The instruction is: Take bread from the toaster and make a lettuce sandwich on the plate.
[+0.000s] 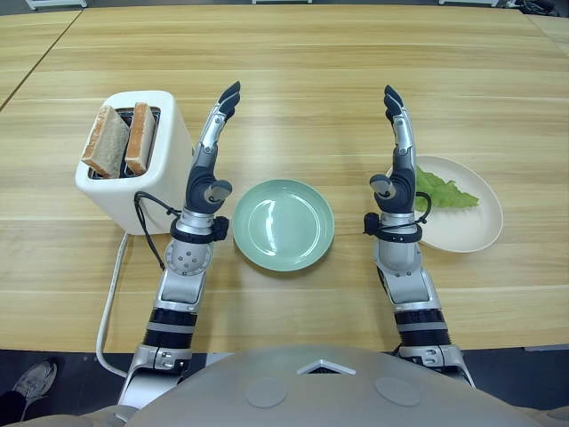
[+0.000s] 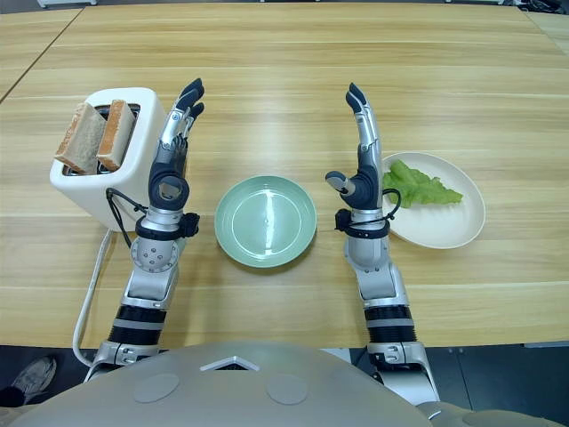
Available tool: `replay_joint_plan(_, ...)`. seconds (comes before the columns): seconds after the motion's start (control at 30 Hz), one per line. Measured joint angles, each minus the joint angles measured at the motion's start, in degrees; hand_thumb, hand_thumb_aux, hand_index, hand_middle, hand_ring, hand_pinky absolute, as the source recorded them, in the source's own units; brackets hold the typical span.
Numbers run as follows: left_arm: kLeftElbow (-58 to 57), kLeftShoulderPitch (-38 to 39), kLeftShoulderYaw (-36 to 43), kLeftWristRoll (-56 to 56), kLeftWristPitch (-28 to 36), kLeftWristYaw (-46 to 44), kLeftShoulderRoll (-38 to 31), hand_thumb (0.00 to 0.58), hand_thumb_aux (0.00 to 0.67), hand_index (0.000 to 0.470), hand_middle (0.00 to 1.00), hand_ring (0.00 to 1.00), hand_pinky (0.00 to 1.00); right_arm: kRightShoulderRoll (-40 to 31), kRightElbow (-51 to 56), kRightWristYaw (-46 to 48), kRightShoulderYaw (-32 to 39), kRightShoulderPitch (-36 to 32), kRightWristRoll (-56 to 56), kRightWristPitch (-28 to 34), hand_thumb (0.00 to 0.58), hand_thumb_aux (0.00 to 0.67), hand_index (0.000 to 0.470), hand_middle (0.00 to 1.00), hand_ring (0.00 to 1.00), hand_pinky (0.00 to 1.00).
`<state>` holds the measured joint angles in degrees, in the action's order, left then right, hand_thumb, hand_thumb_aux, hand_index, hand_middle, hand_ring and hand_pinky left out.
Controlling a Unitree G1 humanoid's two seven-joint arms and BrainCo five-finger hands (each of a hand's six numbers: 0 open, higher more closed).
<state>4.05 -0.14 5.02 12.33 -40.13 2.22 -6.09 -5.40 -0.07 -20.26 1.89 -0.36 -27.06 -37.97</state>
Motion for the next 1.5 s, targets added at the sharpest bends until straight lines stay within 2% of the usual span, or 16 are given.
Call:
replay_joint_plan(0.37,2.2,0.0,-0.9,0.1,0.9,0.0,0.0,0.000,0.000,0.000,0.00,0.00,0.00,0.3,-0.8,0.0,0.1,0.1,0.0,0.1,0.000,0.000,0.000,0.00,0.00,0.00)
replay_joint_plan(0.5,9.3,-0.1,-5.8,10.1,2.3,1.4,-2.4,0.000,0.000,0.000,0.00,0.00,0.00,0.5,-1.1,0.1,0.1,0.1,0.0,0.2,0.000,0.000,0.000,0.00,0.00,0.00)
replay_joint_plan(0.63,14.7,-2.6,-16.3,18.3,12.0,-4.4,-14.9,0.000,0.000,0.000,0.00,0.00,0.00,0.6,-1.4,0.1,0.3,0.1,-0.1,0.3,0.000,0.000,0.000,0.00,0.00,0.00)
replay_joint_plan(0.8,6.1,-2.5,-29.8,18.7,31.2,-11.7,-29.2,0.000,0.000,0.000,0.00,0.00,0.00,1.5,-1.3,0.0,1.0,0.2,-0.4,0.7,0.000,0.000,0.000,0.00,0.00,0.00)
replay_joint_plan(0.87,2.5,-2.4,-30.2,20.2,36.8,-13.8,-32.6,0.000,0.000,0.000,0.00,0.00,0.00,1.8,-1.2,-0.4,1.5,0.2,-1.1,0.7,0.000,0.000,0.000,0.00,0.00,0.00)
replay_joint_plan(1.0,1.7,-2.6,-29.6,20.1,41.5,-16.0,-35.2,0.000,0.000,0.000,0.00,0.00,0.00,2.0,-0.6,-1.1,1.8,0.2,-1.7,0.7,0.000,0.000,0.000,0.00,0.00,0.00)
replay_joint_plan(1.03,1.5,-2.9,-28.9,20.2,42.7,-16.6,-36.0,0.083,0.050,0.035,0.00,0.00,0.00,2.1,-0.5,-1.2,1.9,0.2,-1.8,0.7,0.000,0.000,0.000,0.00,0.00,0.00)
replay_joint_plan(1.07,1.2,-3.2,-28.1,20.2,43.4,-17.0,-36.4,0.116,0.071,0.050,0.00,0.00,0.00,2.1,-0.3,-1.5,2.0,0.1,-1.8,0.7,0.000,0.000,0.000,0.00,0.00,0.00)
replay_joint_plan(1.13,0.5,-3.8,-26.0,20.2,44.6,-18.0,-36.8,0.083,0.050,0.035,0.00,0.00,0.00,2.2,0.0,-1.9,2.1,0.2,-2.2,0.7,0.000,0.000,0.000,0.00,0.00,0.00)
replay_joint_plan(1.2,0.2,-3.9,-24.5,20.1,45.1,-18.7,-37.2,0.120,0.074,0.052,0.00,0.00,0.00,2.3,0.1,-2.1,2.2,0.2,-2.3,0.7,0.000,0.000,0.000,0.00,0.00,0.00)
replay_joint_plan(1.27,-0.3,-3.9,-23.4,20.1,45.8,-19.2,-38.1,0.297,0.202,0.142,0.00,0.00,0.00,2.4,0.5,-2.5,2.2,0.3,-2.4,0.7,0.000,0.000,0.000,0.00,0.00,0.00)
replay_joint_plan(1.3,-0.6,-3.9,-23.4,20.0,46.0,-19.4,-38.3,0.340,0.239,0.168,0.00,0.00,0.00,2.4,0.5,-2.7,2.3,0.3,-2.4,0.7,0.000,0.000,0.000,0.00,0.00,0.00)
replay_joint_plan(1.33,-0.9,-3.8,-23.3,19.9,46.2,-19.7,-38.5,0.436,0.336,0.236,0.00,0.00,0.00,2.4,0.5,-2.7,2.3,0.3,-2.3,0.7,0.000,0.000,0.000,0.00,0.00,0.00)
replay_joint_plan(1.4,-0.9,-3.7,-23.3,18.9,46.3,-20.1,-39.0,0.487,0.402,0.282,0.00,0.00,0.00,2.3,0.6,-2.8,2.3,0.3,-2.3,0.7,0.000,0.000,0.000,0.00,0.00,0.00)
replay_joint_plan(1.47,-0.4,-3.7,-23.1,18.5,46.5,-20.6,-40.3,0.572,0.594,0.417,0.00,0.00,0.00,2.3,0.6,-3.1,2.3,0.3,-2.3,0.7,0.000,0.000,0.000,0.00,0.00,0.00)
replay_joint_plan(1.5,-0.4,-3.6,-23.0,18.3,46.8,-20.9,-40.6,0.580,0.670,0.470,0.00,0.00,0.00,2.3,0.6,-3.1,2.3,0.3,-2.4,0.7,0.000,0.000,0.000,0.00,0.00,0.00)
